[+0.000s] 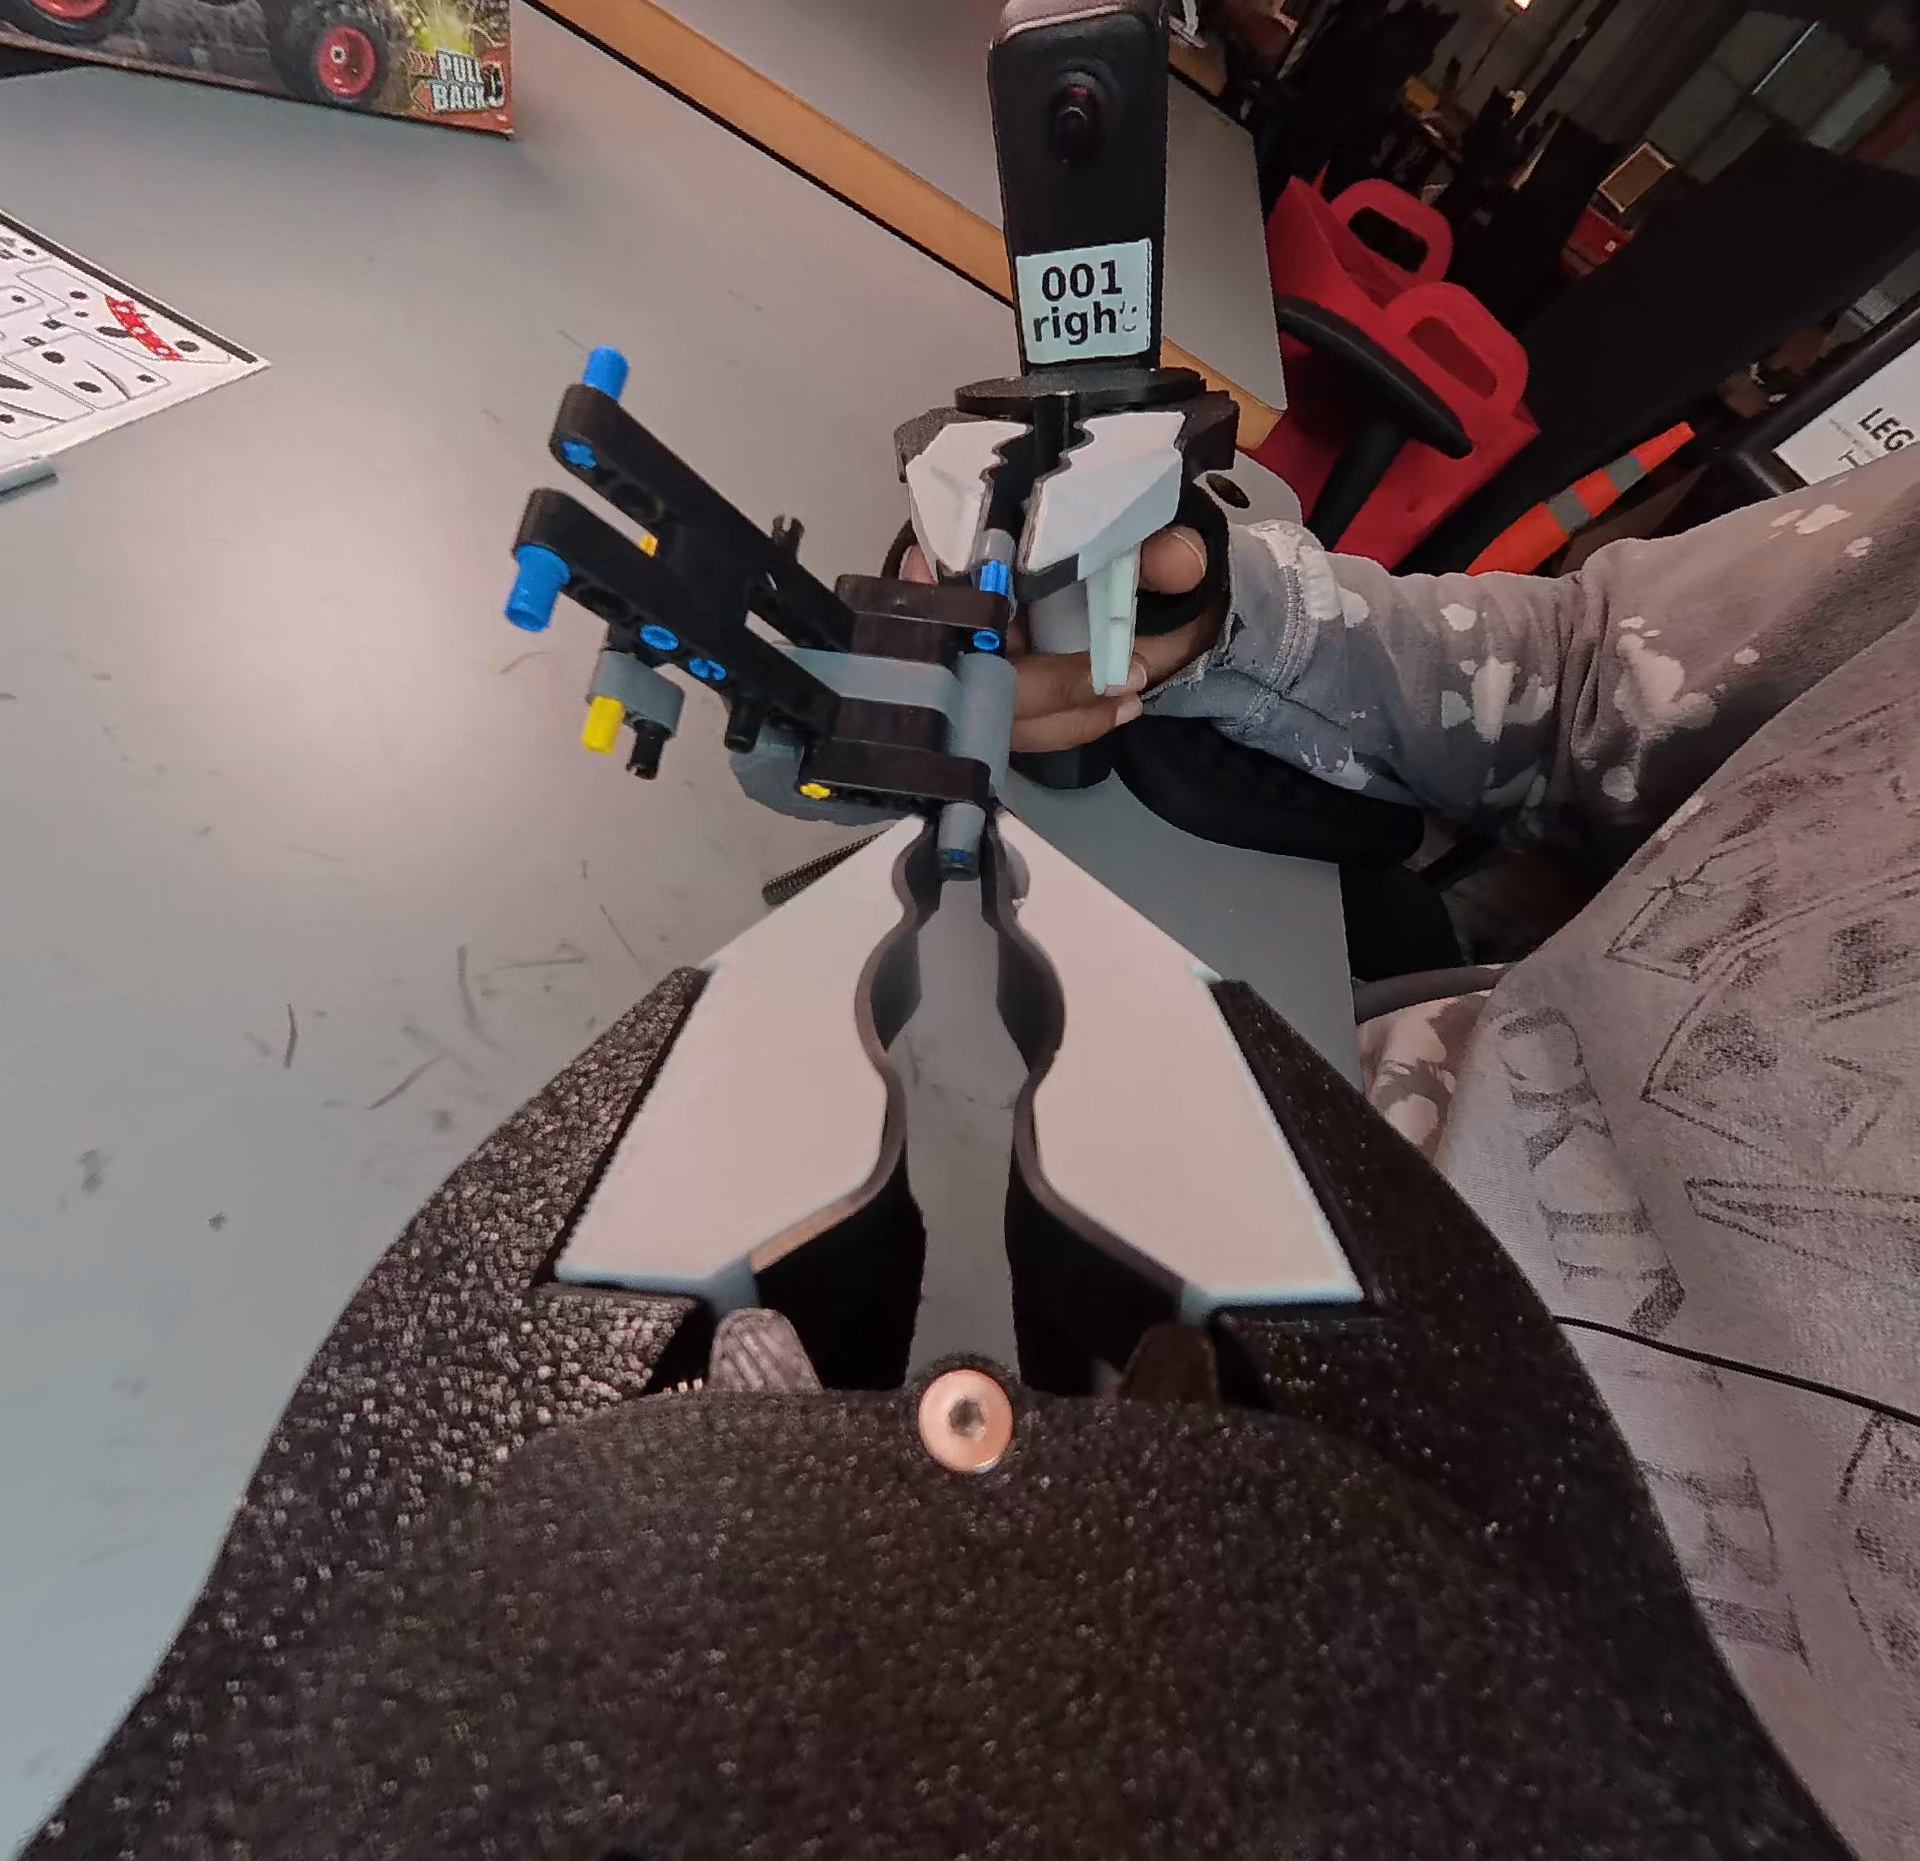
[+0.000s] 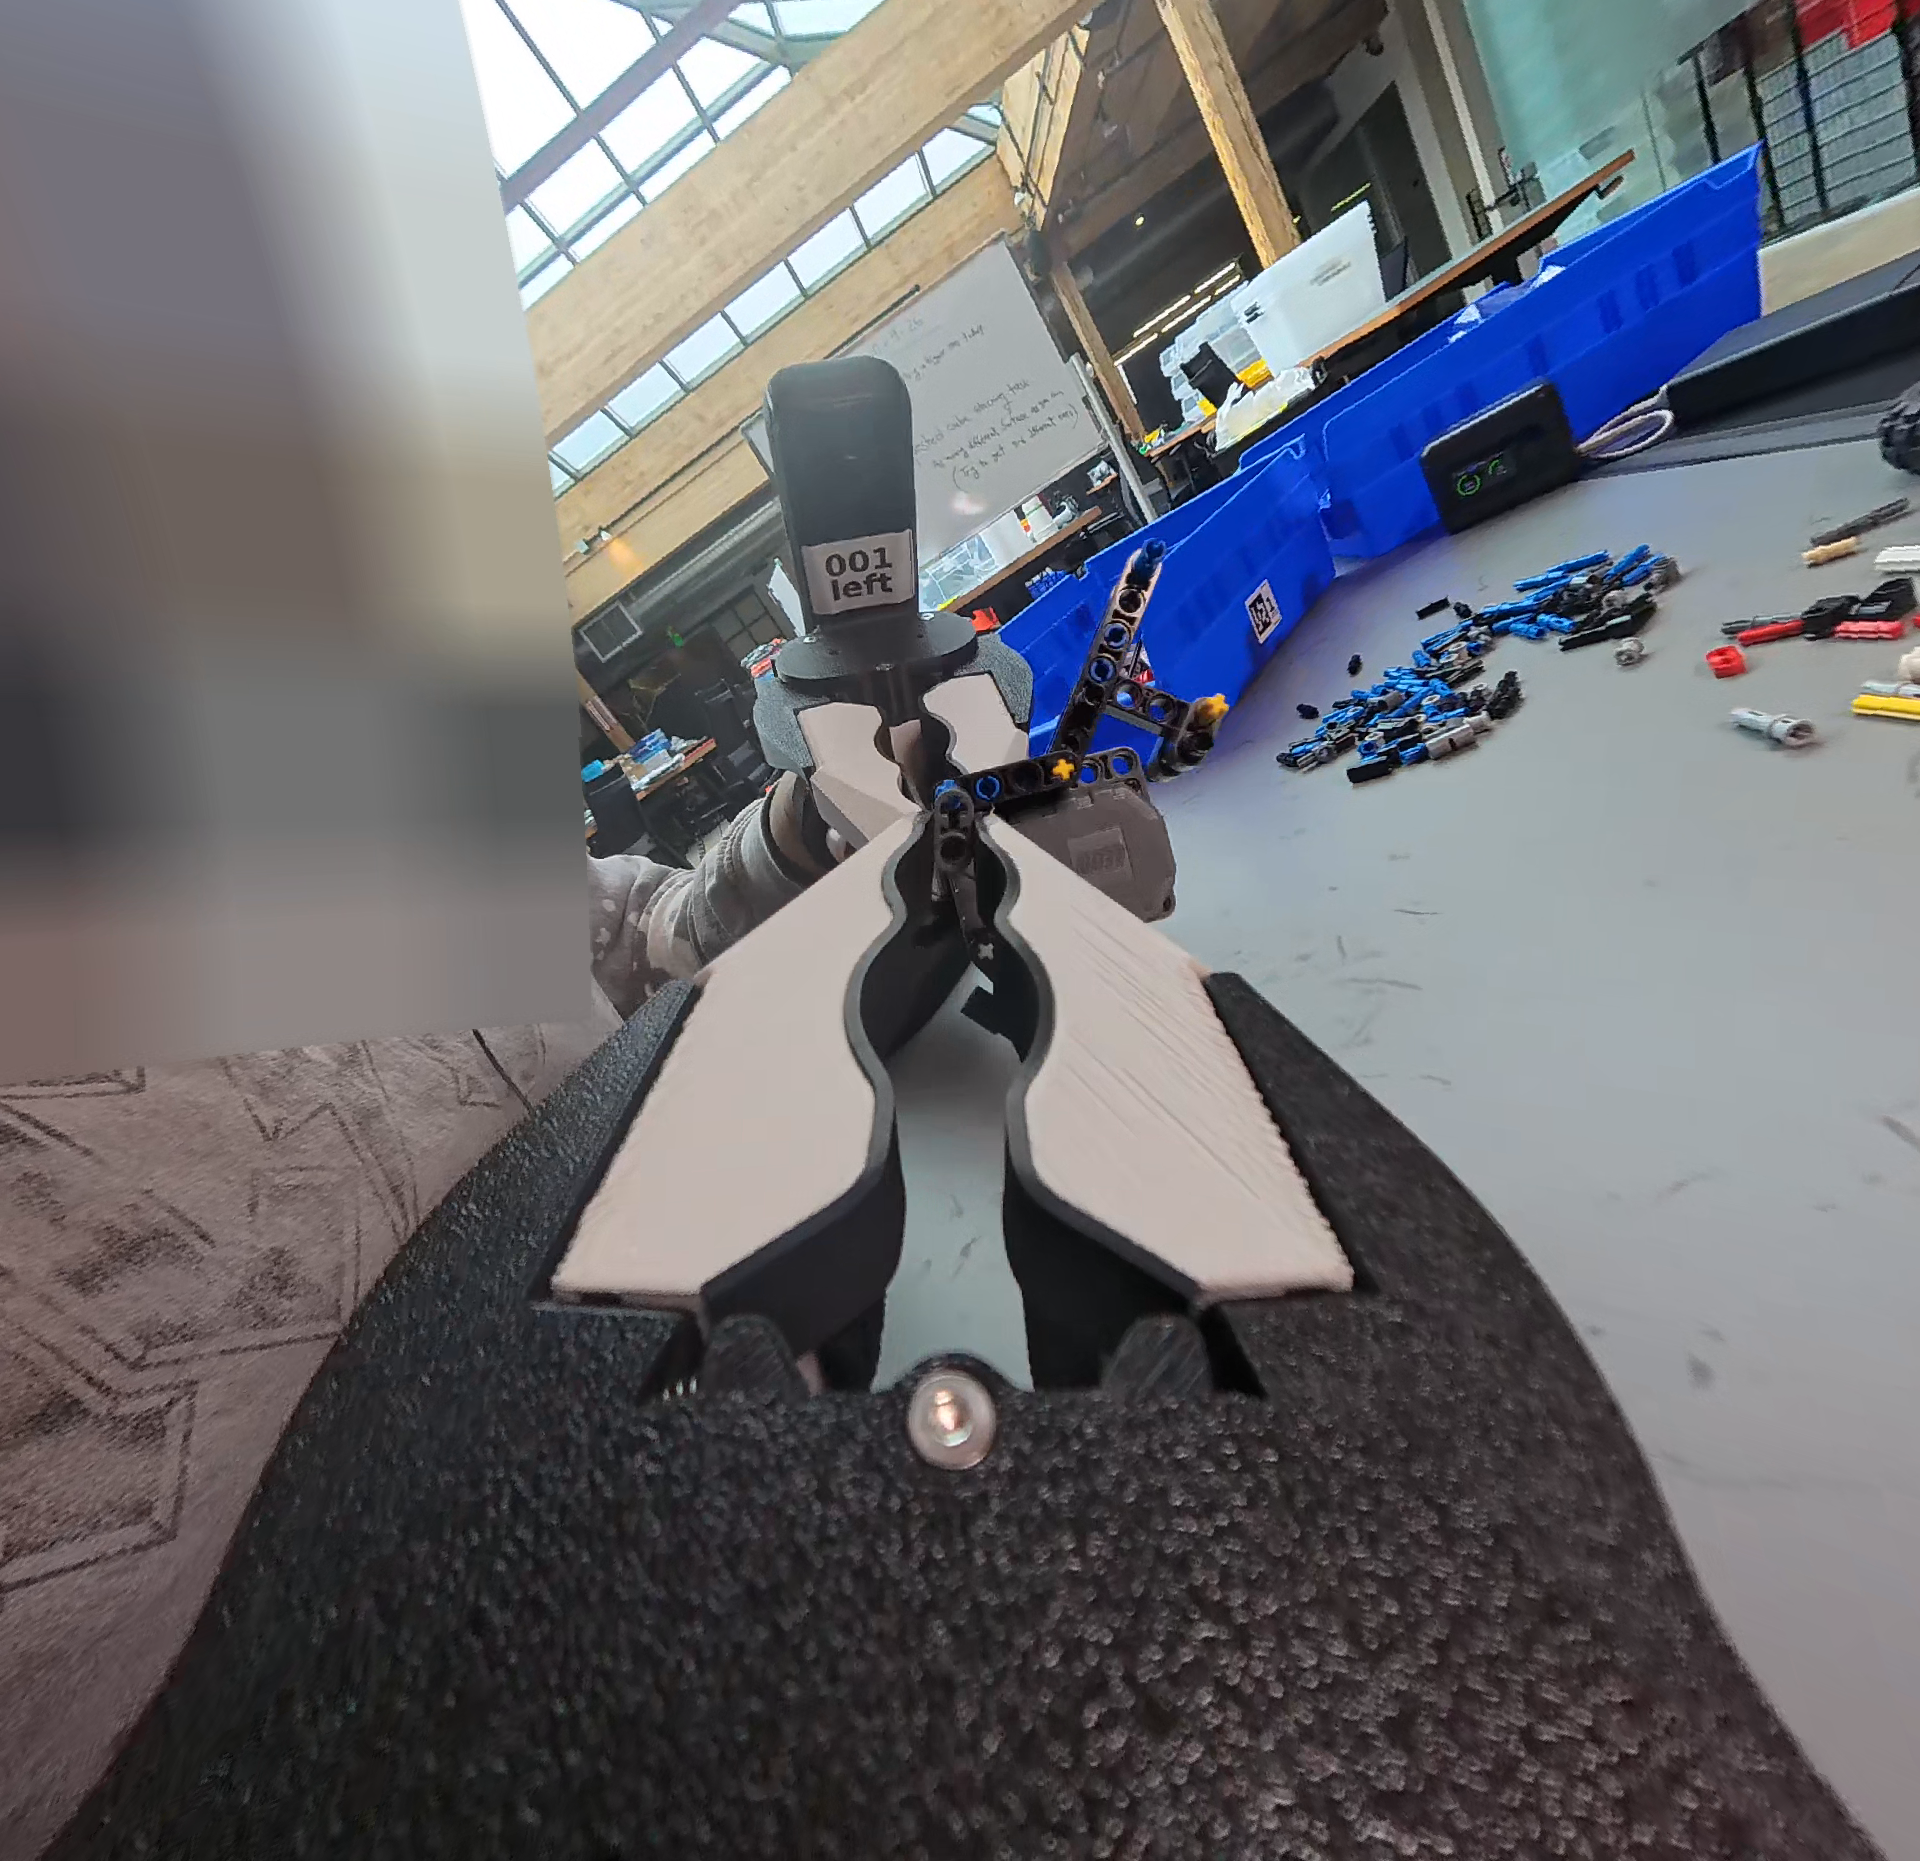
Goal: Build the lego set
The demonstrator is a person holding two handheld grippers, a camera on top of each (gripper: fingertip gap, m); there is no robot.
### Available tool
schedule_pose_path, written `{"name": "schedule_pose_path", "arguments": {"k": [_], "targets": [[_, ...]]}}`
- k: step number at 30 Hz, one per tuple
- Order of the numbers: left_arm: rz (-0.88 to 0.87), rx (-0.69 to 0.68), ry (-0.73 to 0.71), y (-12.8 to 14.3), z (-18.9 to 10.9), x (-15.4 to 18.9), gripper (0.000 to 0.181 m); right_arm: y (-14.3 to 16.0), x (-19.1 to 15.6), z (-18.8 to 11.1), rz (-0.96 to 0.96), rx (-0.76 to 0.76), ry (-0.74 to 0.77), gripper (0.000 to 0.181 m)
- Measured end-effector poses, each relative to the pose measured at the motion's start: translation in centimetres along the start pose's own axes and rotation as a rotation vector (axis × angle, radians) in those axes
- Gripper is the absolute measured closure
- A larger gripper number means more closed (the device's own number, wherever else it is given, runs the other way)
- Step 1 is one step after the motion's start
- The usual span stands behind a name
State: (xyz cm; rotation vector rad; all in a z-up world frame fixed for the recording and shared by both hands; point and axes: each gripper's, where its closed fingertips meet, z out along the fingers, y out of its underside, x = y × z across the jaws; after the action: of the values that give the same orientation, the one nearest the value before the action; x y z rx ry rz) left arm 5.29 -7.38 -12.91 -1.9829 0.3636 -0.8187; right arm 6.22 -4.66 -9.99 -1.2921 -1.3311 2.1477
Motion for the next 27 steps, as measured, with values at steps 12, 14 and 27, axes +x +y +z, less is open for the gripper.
{"name": "schedule_pose_path", "arguments": {"k": [12, 14, 27], "targets": [[0.013, -0.045, 0.011, 0.8, 0.1, 0.5, 0.175, 0.7, -0.6, 0.1, -0.027, -0.059, -0.016, 0.175], [0.013, -0.048, 0.013, 0.8, 0.1, 0.6, 0.175, 0.8, -0.7, 0.1, -0.027, -0.064, -0.019, 0.175], [0.189, -0.243, -0.041, 4.2, 0.5, 0.4, 0.175, 5.4, -0.1, -0.2, -0.262, -0.427, 0.092, 0.174]]}}
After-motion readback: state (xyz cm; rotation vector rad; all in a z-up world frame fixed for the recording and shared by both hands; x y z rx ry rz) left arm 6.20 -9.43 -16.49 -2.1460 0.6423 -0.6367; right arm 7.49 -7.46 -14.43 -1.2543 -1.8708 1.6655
